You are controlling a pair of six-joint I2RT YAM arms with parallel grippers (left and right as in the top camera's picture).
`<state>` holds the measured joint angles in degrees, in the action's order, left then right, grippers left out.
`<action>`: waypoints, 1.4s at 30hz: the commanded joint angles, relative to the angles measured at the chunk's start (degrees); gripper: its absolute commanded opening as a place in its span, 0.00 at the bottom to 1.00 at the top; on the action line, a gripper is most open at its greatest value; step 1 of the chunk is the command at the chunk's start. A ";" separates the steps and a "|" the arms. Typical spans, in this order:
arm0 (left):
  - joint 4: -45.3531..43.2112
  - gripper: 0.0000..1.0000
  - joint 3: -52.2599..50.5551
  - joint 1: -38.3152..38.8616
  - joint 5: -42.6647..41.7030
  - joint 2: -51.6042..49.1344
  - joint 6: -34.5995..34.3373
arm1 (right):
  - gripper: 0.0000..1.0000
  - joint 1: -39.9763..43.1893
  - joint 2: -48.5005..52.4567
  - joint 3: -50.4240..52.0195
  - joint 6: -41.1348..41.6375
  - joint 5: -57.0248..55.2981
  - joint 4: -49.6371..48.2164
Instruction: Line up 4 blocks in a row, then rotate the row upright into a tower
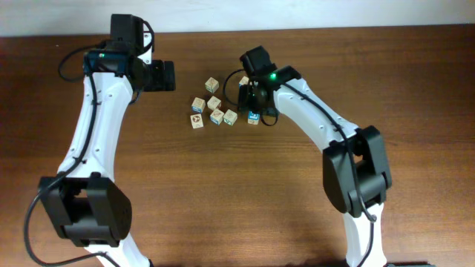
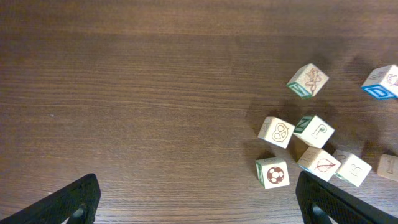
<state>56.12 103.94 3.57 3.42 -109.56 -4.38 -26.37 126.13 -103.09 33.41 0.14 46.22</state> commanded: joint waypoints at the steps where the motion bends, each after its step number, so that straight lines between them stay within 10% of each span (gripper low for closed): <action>1: -0.57 0.99 1.07 -0.04 1.14 -1.40 -1.18 | 0.59 -1.07 3.76 -0.96 2.29 -2.34 -0.63; 12: -0.52 0.99 1.07 0.00 1.09 -1.46 -1.18 | 0.26 -0.90 2.23 -2.29 -1.77 -3.43 1.68; 21: -0.50 0.99 1.07 0.00 1.11 -1.46 -1.18 | 0.25 -1.79 -8.39 1.84 -4.66 -3.21 23.87; 29: -0.50 0.99 1.07 0.00 1.09 -1.46 -1.18 | 0.27 -2.64 -8.39 16.00 -9.66 -0.90 11.98; 33: -0.50 0.99 1.07 0.00 1.11 -1.46 -1.18 | 0.43 -2.49 -8.37 17.14 -9.35 -0.79 10.47; 42: -0.50 0.99 1.07 0.00 1.09 -1.46 -1.18 | 0.48 -2.71 -8.15 7.23 -9.33 3.52 -3.02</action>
<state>55.72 103.94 3.57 3.92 -110.28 -4.62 -28.60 117.71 -94.52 23.35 0.93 47.90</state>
